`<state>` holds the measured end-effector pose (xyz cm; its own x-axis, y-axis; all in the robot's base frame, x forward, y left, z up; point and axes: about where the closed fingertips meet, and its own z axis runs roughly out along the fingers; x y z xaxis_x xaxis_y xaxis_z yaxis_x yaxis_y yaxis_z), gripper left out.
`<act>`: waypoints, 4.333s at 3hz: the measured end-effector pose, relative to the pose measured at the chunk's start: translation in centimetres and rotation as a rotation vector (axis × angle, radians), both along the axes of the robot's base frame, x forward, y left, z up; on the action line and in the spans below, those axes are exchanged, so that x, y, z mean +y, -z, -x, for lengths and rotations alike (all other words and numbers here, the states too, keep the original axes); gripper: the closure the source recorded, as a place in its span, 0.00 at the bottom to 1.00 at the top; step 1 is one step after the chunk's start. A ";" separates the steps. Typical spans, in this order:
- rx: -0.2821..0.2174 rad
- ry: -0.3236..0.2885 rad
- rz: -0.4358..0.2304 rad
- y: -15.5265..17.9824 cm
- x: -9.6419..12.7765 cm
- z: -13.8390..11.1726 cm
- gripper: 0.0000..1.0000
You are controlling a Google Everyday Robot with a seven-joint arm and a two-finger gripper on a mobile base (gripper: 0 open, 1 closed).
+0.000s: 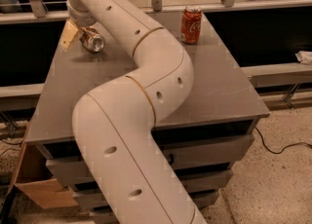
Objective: Place orange can upright
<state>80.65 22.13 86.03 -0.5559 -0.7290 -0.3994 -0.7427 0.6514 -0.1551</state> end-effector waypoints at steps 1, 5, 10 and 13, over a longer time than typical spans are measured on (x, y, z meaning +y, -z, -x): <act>0.014 -0.003 0.006 0.8 0.1 0.1 0.19; -0.112 -0.042 -0.213 -5.5 -6.7 -0.4 1.00; -0.287 -0.236 -0.796 -8.1 -11.5 12.7 1.00; -0.343 -0.166 -0.781 -7.4 -25.9 12.0 1.00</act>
Offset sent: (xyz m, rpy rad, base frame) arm -0.0018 -0.0086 -0.0007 -0.0036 0.0058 0.0004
